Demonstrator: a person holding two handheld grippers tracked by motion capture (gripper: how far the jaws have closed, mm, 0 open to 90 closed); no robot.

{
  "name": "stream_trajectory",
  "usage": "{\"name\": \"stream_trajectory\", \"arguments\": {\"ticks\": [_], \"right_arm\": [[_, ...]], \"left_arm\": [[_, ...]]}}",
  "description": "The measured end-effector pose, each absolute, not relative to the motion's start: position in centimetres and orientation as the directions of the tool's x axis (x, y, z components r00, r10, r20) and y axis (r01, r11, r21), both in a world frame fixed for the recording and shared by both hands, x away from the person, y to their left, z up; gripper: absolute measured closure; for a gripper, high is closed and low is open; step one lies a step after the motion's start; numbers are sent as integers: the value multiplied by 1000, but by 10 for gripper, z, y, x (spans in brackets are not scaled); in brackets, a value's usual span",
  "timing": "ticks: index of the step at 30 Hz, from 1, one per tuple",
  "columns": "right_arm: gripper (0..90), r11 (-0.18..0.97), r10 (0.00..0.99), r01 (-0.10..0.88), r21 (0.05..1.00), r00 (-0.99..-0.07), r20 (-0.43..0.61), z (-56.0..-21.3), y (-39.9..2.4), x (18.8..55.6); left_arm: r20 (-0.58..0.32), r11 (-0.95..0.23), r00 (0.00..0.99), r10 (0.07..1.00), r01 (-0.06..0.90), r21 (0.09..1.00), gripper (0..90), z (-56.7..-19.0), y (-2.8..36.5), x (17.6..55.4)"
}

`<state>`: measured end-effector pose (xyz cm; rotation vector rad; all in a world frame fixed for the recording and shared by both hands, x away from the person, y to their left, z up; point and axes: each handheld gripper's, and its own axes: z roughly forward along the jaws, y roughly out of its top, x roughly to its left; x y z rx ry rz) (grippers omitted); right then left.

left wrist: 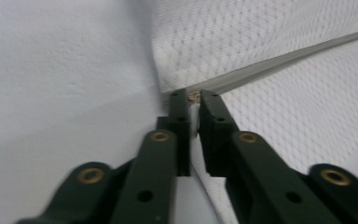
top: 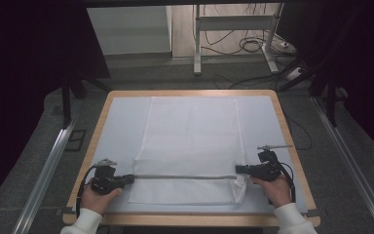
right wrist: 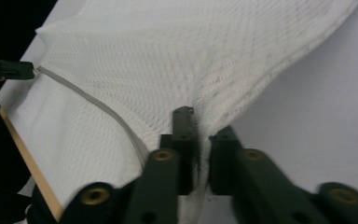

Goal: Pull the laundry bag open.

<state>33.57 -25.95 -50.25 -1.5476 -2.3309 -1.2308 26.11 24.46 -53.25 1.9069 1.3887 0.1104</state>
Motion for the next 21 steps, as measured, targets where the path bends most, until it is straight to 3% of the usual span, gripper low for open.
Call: {"name": "stream_trajectory", "arguments": {"ticks": [3,7,12,21], "right_arm": [[551,163,756,789,593,-486,438,-500,-263,332],[429,148,766,742,654,-504,399,-491,-272,324],[344,169,778,682,711,-535,328,-487,-290,317],[279,235,824,601,764,-541,171,-501,-307,317]], "left_arm": [[-327,-105,409,852,745,659,654,-526,244,258],[-271,-117,427,863,689,715,482,-516,242,256],[-253,-129,455,854,655,744,356,-510,242,257],[-209,-145,461,863,621,770,295,-507,233,285]]}}
